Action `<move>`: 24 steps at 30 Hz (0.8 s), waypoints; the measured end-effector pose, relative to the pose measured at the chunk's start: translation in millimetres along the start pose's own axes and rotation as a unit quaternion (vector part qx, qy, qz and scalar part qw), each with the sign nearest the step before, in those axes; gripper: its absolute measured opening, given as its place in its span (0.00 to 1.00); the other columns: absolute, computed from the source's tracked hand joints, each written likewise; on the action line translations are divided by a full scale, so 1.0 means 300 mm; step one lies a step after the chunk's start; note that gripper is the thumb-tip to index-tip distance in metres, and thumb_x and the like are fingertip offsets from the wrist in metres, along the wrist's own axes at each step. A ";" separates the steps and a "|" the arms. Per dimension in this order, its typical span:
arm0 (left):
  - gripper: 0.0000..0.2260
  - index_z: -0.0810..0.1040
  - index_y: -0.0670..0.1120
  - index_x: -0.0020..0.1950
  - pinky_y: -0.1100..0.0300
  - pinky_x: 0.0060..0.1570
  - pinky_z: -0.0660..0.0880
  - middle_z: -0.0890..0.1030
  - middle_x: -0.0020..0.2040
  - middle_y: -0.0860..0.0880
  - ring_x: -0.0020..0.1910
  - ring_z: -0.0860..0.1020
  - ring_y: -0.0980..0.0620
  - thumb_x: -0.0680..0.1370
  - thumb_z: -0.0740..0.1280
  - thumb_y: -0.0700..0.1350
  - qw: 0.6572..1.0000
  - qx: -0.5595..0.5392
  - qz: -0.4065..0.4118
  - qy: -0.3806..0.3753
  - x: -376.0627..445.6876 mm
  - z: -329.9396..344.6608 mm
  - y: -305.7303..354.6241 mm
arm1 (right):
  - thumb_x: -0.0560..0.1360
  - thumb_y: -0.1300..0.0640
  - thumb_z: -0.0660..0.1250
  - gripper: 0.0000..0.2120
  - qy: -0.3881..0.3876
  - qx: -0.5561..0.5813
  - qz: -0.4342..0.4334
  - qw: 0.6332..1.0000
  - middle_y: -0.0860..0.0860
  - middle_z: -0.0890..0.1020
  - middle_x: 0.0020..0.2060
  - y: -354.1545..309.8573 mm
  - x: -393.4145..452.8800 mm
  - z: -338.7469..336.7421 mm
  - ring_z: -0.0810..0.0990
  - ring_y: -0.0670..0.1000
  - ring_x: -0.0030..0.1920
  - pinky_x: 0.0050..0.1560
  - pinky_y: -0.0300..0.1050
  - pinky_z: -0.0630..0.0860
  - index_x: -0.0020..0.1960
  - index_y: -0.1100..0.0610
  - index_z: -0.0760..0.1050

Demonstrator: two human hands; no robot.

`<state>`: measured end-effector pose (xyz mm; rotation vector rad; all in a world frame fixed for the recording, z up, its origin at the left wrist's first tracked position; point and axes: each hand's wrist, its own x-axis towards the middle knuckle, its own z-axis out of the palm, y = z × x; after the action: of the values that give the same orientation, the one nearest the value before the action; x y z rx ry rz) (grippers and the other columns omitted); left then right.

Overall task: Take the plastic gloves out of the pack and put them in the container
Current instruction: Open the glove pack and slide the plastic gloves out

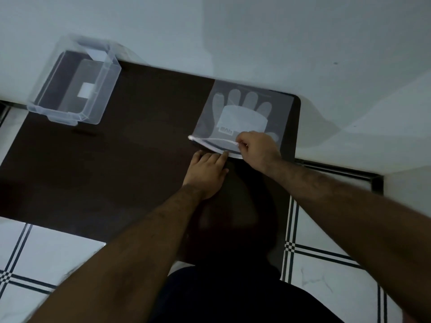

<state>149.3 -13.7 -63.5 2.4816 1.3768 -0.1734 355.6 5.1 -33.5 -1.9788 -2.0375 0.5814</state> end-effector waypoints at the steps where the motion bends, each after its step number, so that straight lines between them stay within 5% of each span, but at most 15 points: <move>1: 0.28 0.60 0.49 0.87 0.42 0.81 0.58 0.76 0.77 0.47 0.77 0.72 0.45 0.87 0.56 0.57 1.000 0.004 0.000 0.002 0.012 -0.008 0.002 | 0.83 0.55 0.68 0.07 0.003 0.010 0.010 1.000 0.52 0.87 0.52 0.003 0.002 0.000 0.84 0.53 0.51 0.55 0.51 0.82 0.57 0.54 0.83; 10: 0.18 0.84 0.49 0.67 0.46 0.67 0.74 0.82 0.62 0.48 0.65 0.77 0.47 0.88 0.58 0.55 0.999 -0.021 -0.025 0.023 0.072 -0.038 0.003 | 0.83 0.57 0.68 0.07 0.027 0.034 0.036 0.998 0.53 0.87 0.53 0.020 0.011 0.015 0.84 0.53 0.53 0.56 0.47 0.80 0.59 0.55 0.84; 19: 0.07 0.85 0.48 0.55 0.49 0.51 0.82 0.85 0.52 0.48 0.50 0.84 0.46 0.84 0.67 0.47 0.995 -0.036 -0.051 0.081 0.156 -0.086 0.041 | 0.83 0.57 0.69 0.07 0.031 0.053 0.054 0.997 0.53 0.87 0.52 0.028 0.023 0.021 0.84 0.53 0.53 0.59 0.50 0.80 0.58 0.56 0.84; 24: 0.05 0.84 0.47 0.54 0.49 0.49 0.82 0.84 0.52 0.47 0.50 0.83 0.45 0.83 0.69 0.46 0.995 -0.005 -0.077 0.063 0.188 -0.096 0.050 | 0.83 0.59 0.70 0.07 0.035 0.081 0.068 0.994 0.52 0.87 0.53 0.042 0.031 0.024 0.84 0.51 0.55 0.59 0.48 0.81 0.58 0.56 0.84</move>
<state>190.9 33.5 -47.2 2.4143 1.6167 -0.0443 363.3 13.7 -46.6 -2.0211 -1.7649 0.6725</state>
